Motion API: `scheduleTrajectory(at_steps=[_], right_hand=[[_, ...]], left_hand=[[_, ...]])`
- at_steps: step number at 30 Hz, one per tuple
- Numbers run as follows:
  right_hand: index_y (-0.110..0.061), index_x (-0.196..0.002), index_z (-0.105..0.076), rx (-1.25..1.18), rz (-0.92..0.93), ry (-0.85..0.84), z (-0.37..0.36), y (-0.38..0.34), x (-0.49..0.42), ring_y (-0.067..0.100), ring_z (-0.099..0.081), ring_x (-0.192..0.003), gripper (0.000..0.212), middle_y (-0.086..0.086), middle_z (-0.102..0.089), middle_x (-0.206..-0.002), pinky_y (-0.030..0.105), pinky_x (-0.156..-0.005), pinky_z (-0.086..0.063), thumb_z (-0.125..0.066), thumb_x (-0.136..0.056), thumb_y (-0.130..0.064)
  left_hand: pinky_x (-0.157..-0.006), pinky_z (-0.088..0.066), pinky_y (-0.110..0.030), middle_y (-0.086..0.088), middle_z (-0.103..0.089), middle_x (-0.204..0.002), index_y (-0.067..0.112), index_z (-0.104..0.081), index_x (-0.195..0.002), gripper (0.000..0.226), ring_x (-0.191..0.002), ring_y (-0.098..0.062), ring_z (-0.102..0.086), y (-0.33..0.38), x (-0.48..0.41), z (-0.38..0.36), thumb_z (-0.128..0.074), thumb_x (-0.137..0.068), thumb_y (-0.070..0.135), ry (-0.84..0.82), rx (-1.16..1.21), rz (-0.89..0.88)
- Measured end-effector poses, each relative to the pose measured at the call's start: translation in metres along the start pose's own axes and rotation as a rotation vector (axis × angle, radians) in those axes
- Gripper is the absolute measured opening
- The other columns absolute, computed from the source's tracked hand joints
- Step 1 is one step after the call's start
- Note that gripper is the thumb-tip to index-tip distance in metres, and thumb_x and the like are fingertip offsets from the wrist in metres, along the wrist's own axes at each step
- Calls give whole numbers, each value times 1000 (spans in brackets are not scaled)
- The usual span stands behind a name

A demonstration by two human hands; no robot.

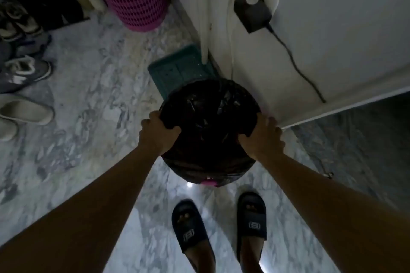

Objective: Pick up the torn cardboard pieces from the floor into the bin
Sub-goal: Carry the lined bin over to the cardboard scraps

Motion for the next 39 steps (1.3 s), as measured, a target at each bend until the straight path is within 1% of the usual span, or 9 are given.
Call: scheduleTrajectory(at_steps=[2, 5, 8, 11, 18, 24, 30, 34, 39], right_hand=[[-23, -155, -7, -38, -65, 58, -14, 4, -17, 43, -27, -140, 90, 15, -17, -157, 59, -106, -35, -63, -86, -40], [-19, -157, 0, -80, -55, 100, -33, 10, -34, 46, -37, -134, 94, 22, -24, -154, 58, -103, -38, -62, -88, -36], [-18, -154, -7, -206, -67, 119, -39, 10, -41, 51, -41, -130, 84, 28, -30, -149, 56, -102, -40, -59, -89, -29], [-19, -148, -16, -258, -121, 117, -31, 0, -37, 52, -44, -125, 75, 27, -36, -142, 56, -99, -42, -59, -88, -30], [-20, -149, -19, -168, 18, 62, 15, -59, 11, 47, -49, -118, 74, 23, -42, -134, 57, -97, -47, -60, -88, -31], [-16, -152, -19, -23, 274, 12, 63, -126, 117, 48, -50, -119, 75, 25, -41, -137, 55, -95, -47, -59, -90, -30], [-14, -149, -25, 88, 543, -107, 98, -171, 281, 48, -53, -116, 68, 24, -45, -137, 56, -93, -51, -57, -91, -30], [-9, -138, -38, 149, 760, -269, 101, -199, 421, 43, -59, -108, 50, 23, -57, -124, 50, -87, -52, -56, -92, -22], [-9, -131, -45, 276, 956, -417, 62, -214, 573, 37, -57, -89, 38, 21, -59, -112, 40, -75, -48, -51, -95, -15]], left_hand=[[-107, -42, -50, -21, -36, -147, 15, -13, -153, 99, -129, -40, -44, -11, -19, -16, -73, -80, 43, 21, 53, 58], [-110, -39, -48, -21, -35, -150, 14, -2, -156, 104, -134, -39, -41, -22, -37, -36, -72, -83, 40, 23, 119, 114], [-108, -41, -50, -20, -44, -142, 8, -20, -151, 89, -129, -38, -46, -27, -39, -39, -69, -84, 40, 105, 129, 132], [-101, -47, -48, -19, -53, -131, 5, -36, -142, 72, -119, -36, -53, -29, -30, -29, -66, -84, 38, 126, 142, 143], [-91, -51, -37, -15, -59, -126, 6, -44, -137, 64, -111, -34, -58, -49, 36, 38, -62, -88, 41, 174, 223, 224], [-80, -47, -32, -16, -58, -127, 7, -42, -140, 62, -110, -33, -59, -84, 176, 109, -61, -90, 37, 341, 478, 389], [-86, -47, -35, -17, -58, -129, 9, -47, -138, 50, -115, -35, -56, -142, 382, 168, -55, -91, 24, 525, 641, 603], [-92, -54, -41, -18, -60, -126, 14, -55, -133, 47, -110, -36, -60, -213, 543, 195, -54, -86, 20, 663, 766, 758], [-87, -58, -48, -20, -60, -126, 14, -57, -133, 58, -104, -39, -64, -309, 696, 192, -54, -77, 26, 768, 931, 880]])
Point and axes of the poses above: each hand's wrist, its own x-axis away from the middle knuckle, its own z-axis out of the back of the hand, y = z × x, the point moved 4 cm from there along -x, towards the middle knuckle
